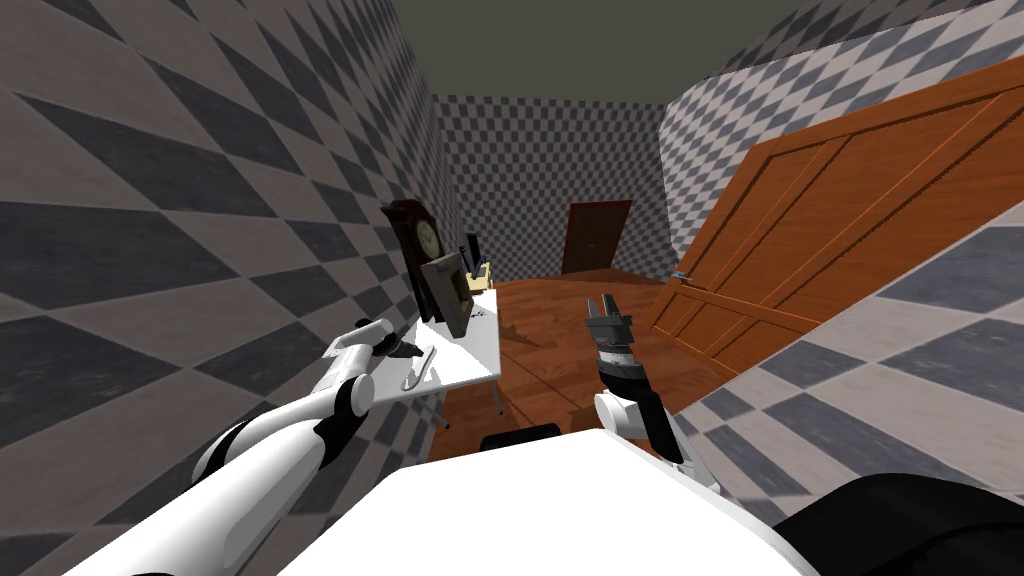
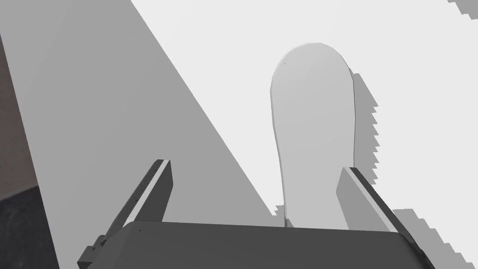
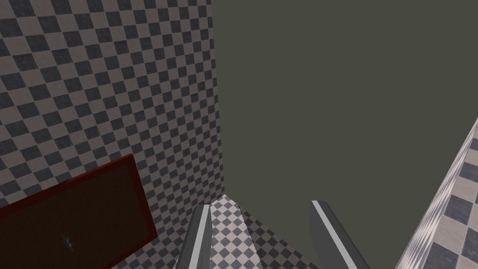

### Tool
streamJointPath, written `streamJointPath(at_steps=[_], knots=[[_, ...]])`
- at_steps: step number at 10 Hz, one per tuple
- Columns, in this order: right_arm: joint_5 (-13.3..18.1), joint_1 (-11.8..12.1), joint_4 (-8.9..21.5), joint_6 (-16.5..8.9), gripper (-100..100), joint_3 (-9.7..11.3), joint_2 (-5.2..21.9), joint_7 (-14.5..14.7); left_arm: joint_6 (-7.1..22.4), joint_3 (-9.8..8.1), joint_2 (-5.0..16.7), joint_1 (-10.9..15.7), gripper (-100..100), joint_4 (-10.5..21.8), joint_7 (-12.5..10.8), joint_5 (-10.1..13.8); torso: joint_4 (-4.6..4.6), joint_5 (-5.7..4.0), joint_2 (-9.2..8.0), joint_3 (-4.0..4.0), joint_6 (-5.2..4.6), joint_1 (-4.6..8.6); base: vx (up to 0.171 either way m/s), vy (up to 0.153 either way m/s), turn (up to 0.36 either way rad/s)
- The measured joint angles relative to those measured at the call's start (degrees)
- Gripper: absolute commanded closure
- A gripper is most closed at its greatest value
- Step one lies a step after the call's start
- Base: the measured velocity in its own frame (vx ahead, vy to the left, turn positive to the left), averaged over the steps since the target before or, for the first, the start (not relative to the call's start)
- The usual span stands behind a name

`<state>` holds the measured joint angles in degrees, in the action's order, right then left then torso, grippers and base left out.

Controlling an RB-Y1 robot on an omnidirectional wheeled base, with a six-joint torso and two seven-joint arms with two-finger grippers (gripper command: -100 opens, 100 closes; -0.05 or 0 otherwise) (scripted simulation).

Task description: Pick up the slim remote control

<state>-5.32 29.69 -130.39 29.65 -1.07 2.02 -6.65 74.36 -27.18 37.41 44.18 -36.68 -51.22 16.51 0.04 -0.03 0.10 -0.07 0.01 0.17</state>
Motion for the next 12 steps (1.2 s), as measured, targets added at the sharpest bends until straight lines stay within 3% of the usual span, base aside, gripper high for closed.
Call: streamJointPath(at_steps=[5, 7, 8, 9, 10, 12], knots=[[0.0, 0.0, 0.0, 0.0, 0, 0.0, 0.0, 0.0, 4.8, 0.4, 1.8, 1.8, -100, 5.8, -3.6, -0.1, 0.0, 0.0, -0.01, 0.0, 0.0, -0.03, 0.029, -0.044, 0.004], [0.0, 0.0, 0.0, 0.0, 0, 0.0, 0.0, 0.0, 5.8, 0.62, 2.8, 2.9, -100, 9.0, -4.5, -0.1, 0.0, 0.01, 0.02, -0.01, 0.0, -0.06, 0.036, -0.03, 0.01], [0.0, 0.0, 0.0, 0.0, 0, 0.0, 0.0, 0.0, 5.5, 0.87, 3.5, 4.0, -100, 12.1, -4.7, -0.3, 0.0, 0.02, 0.01, -0.01, 0.0, -0.1, 0.013, -0.009, 0.002], [0.0, 0.0, 0.0, 0.0, 0, 0.0, 0.0, 0.0, 5.3, 0.9, 3.6, 4.2, 0, 12.5, -4.7, -0.3, -0.01, 0.03, -0.04, 0.02, 0.0, -0.15, 0.0, 0.0, 0.0], [0.0, 0.0, 0.0, 0.0, 0, 0.0, 0.0, 0.0, 5.4, 0.9, 3.6, 4.2, -100, 12.4, -4.7, -0.3, -0.02, 0.04, -0.09, 0.05, 0.0, -0.18, -0.032, 0.049, -0.199], [0.0, 0.0, 0.0, 0.0, 0, 0.0, 0.0, 0.0, 4.7, 0.81, 2.7, 3.4, -100, 11.8, -6.5, -0.6, -0.07, 0.11, -0.36, 0.2, 0.0, -0.47, -0.09, 0.088, -0.154]])
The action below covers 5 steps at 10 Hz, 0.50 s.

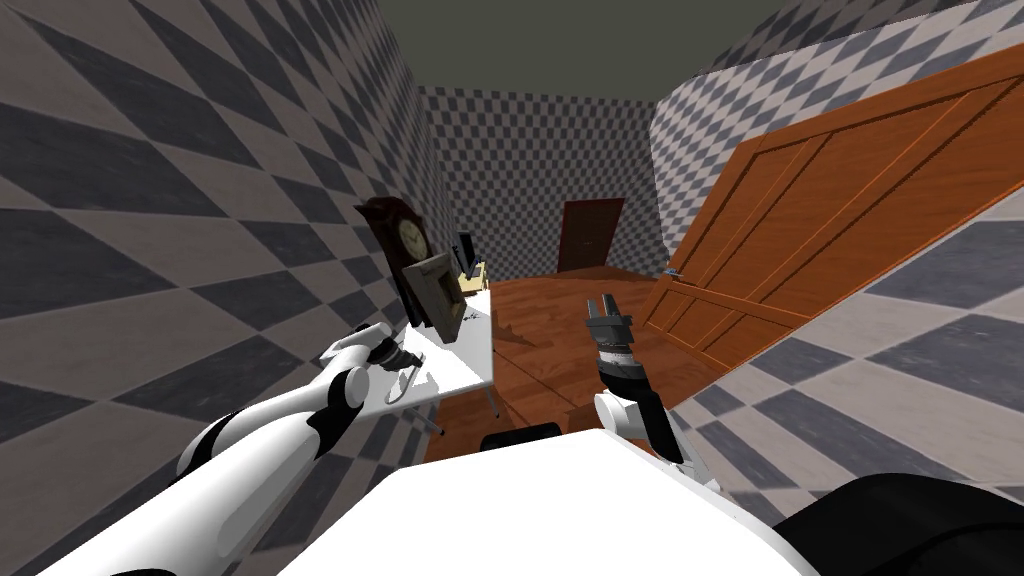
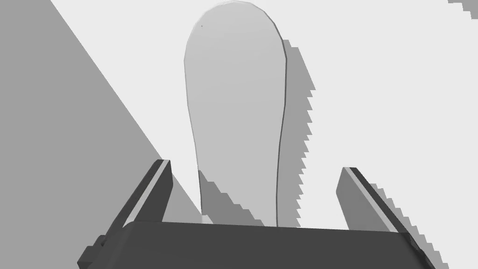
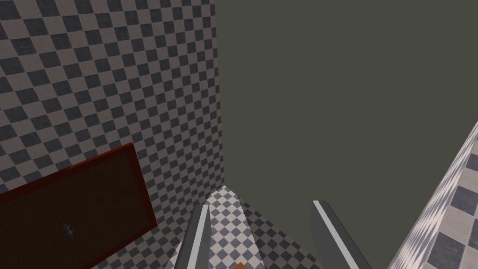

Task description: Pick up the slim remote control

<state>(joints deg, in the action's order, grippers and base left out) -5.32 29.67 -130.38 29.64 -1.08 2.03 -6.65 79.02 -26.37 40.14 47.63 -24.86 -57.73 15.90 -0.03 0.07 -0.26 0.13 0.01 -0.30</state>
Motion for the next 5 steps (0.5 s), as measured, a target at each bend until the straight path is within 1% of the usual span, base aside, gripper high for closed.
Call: streamJointPath(at_steps=[2, 3, 4, 5], knots=[[0.0, 0.0, 0.0, 0.0, 0, 0.0, 0.0, 0.0, -1.4, -0.03, -0.9, -0.5, -100, 0.5, -2.1, -0.4, -0.02, 0.02, -0.03, 0.03, 0.0, -0.07, -0.073, 0.09, -0.177], [0.0, 0.0, 0.0, 0.0, 0, 0.0, 0.0, 0.0, -2.3, -0.02, -1.3, -0.5, -100, 1.0, -3.2, -0.6, -0.02, 0.02, -0.04, 0.03, 0.0, -0.08, -0.039, 0.043, -0.042], [0.0, 0.0, 0.0, 0.0, 0, 0.0, 0.0, 0.0, -2.5, -0.02, -1.3, -0.5, 100, 1.1, -3.4, -0.7, 0.0, -0.01, 0.07, -0.02, 0.04, 0.06, -0.006, 0.009, 0.014], [0.0, 0.0, 0.0, 0.0, 0, 0.0, 0.0, 0.0, -2.6, -0.01, -1.2, -0.5, 100, 1.0, -3.4, -0.7, 0.03, -0.02, 0.17, -0.09, -0.01, 0.2, 0.0, 0.0, 0.0]])
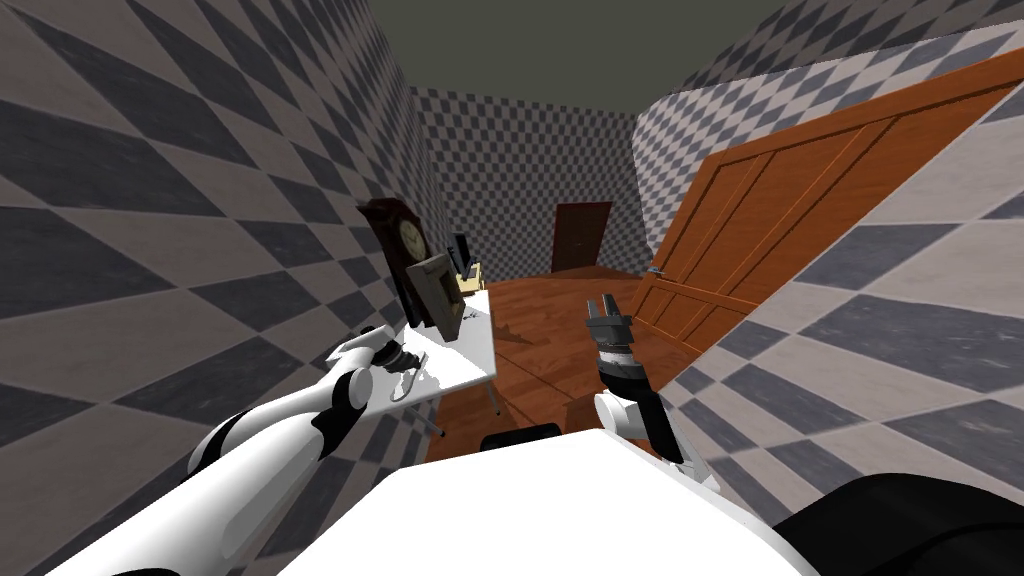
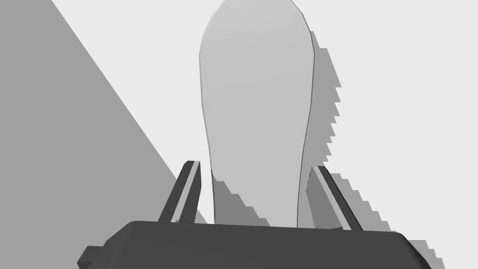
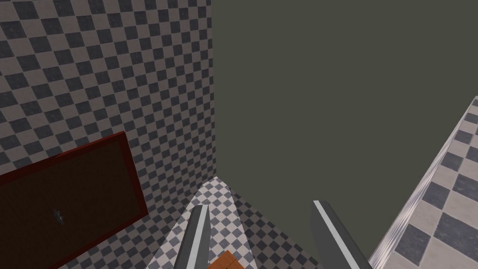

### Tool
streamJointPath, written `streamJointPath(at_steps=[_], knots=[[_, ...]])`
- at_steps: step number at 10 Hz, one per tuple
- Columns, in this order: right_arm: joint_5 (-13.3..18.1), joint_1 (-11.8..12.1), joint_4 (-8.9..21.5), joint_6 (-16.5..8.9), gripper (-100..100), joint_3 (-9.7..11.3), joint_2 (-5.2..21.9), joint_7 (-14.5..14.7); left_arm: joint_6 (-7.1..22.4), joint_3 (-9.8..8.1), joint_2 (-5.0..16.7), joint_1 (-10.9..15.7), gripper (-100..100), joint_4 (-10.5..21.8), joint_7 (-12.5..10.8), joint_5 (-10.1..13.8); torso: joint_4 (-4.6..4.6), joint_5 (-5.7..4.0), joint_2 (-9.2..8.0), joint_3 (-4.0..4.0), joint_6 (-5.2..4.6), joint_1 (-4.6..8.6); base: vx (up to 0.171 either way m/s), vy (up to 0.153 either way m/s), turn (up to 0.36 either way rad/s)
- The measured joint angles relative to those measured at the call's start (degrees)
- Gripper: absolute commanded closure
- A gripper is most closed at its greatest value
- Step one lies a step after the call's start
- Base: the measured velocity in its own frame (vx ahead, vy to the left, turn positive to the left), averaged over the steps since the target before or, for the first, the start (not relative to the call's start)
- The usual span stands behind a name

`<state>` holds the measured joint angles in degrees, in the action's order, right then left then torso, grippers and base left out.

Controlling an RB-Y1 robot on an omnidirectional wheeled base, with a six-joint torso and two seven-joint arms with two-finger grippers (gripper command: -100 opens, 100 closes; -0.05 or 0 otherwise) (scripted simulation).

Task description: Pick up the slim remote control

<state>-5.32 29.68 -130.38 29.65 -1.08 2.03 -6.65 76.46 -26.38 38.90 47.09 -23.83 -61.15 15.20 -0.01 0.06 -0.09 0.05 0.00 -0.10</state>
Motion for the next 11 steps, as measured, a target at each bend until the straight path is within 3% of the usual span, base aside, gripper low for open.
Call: streamJointPath(at_steps=[3, 4, 5, 7, 8, 9, 10, 11], knots=[[0.0, 0.0, 0.0, 0.0, 0, 0.0, 0.0, 0.0, 0.0, -0.01, 0.0, 0.0, 100, 0.0, 0.0, 0.0, 0.01, -0.04, 0.07, -0.04, 0.01, 0.06, 0.0, 0.0, 0.0], [0.0, 0.0, 0.0, 0.0, 0, 0.0, 0.0, 0.0, 0.0, 0.0, 0.0, 0.0, 0, 0.0, 0.0, 0.0, 0.01, -0.04, 0.07, -0.04, 0.01, 0.07, 0.0, 0.0, 0.0], [0.0, 0.0, 0.0, 0.0, 0, 0.0, 0.0, 0.0, 0.0, 0.0, 0.0, 0.0, 100, 0.0, 0.0, 0.0, 0.01, -0.05, 0.08, -0.04, 0.01, 0.07, 0.038, -0.042, 0.191], [0.0, 0.0, 0.0, 0.0, 0, 0.0, 0.0, 0.0, 0.2, 0.14, 0.9, 1.2, 100, 1.5, 1.7, 0.2, 0.04, -0.12, 0.26, -0.14, 0.12, 0.32, 0.08, -0.09, 0.195], [0.0, 0.0, 0.0, 0.0, 0, 0.0, 0.0, 0.0, 0.7, 0.19, 1.2, 1.3, 100, 1.3, 2.5, 0.3, 0.04, -0.14, 0.32, -0.17, 0.03, 0.41, 0.076, -0.1, 0.129], [0.0, 0.0, 0.0, 0.0, 0, 0.0, 0.0, 0.0, 2.4, -0.01, 1.1, 0.3, 100, -1.4, 3.0, 0.7, 0.04, -0.15, 0.33, -0.18, 0.01, 0.47, 0.077, -0.088, 0.16], [0.0, 0.0, 0.0, 0.0, 0, 0.0, 0.0, 0.0, 2.6, 0.11, 1.8, 1.2, 100, -0.1, 4.3, 0.8, 0.04, -0.16, 0.34, -0.17, 0.02, 0.44, 0.034, -0.037, 0.043], [0.0, 0.0, 0.0, 0.0, 0, 0.0, 0.0, 0.0, 2.6, 0.12, 1.9, 1.3, 0, 0.2, 4.6, 0.8, 0.03, -0.12, 0.24, -0.13, -0.04, 0.29, 0.005, -0.008, -0.007]])
